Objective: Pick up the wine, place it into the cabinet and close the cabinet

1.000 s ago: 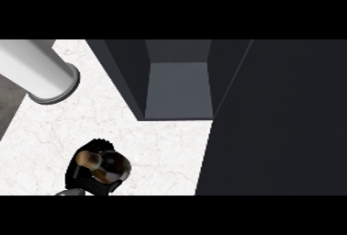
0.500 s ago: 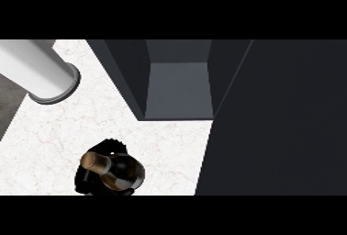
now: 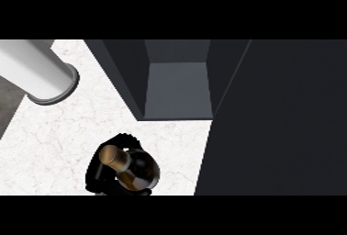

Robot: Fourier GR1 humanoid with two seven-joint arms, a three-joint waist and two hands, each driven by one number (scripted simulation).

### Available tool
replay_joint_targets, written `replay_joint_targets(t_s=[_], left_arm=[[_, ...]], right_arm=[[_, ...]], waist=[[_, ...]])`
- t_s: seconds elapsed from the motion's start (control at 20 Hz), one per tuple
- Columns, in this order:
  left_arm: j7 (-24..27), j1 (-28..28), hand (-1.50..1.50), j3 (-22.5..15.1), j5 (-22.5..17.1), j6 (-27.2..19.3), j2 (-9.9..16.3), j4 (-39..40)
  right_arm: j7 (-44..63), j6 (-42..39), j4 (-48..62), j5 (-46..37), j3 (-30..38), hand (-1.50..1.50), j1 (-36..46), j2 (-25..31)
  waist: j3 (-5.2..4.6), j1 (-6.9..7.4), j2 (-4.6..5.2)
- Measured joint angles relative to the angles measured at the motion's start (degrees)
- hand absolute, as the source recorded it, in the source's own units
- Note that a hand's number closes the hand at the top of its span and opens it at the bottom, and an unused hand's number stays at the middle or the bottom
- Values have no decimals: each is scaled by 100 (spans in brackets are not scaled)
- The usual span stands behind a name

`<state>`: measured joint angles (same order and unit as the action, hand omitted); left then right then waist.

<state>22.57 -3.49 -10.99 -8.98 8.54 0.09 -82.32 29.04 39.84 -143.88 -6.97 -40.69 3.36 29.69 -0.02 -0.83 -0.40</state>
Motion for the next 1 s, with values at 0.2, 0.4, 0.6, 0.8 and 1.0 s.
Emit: replay_joint_targets(t_s=[0.2, 0.4, 0.6, 0.8, 1.0], left_arm=[[-113, 195, 150, -412, 41, -847, -5, -201], [-97, 452, 150, -596, 123, -1424, -7, -109], [-283, 850, 150, -487, 197, -1694, 21, 58], [-328, 1379, 150, -401, 265, -1896, 33, 485], [-345, 1823, 150, -296, 298, -1968, 9, 917]], right_arm=[[-110, 23, -1, 25, 5, -150, -60, 75], [-181, 67, -20, 38, 11, -150, -129, 170], [-414, 64, 2, 63, -67, -150, -314, 213], [-526, 45, -11, 100, 70, -150, -398, 328], [-714, 64, -21, 116, -28, -150, -559, 400]], waist=[[-1, -16, 3], [-2, -40, 4], [0, -28, 12], [-1, -49, 20], [-2, -67, 21]])
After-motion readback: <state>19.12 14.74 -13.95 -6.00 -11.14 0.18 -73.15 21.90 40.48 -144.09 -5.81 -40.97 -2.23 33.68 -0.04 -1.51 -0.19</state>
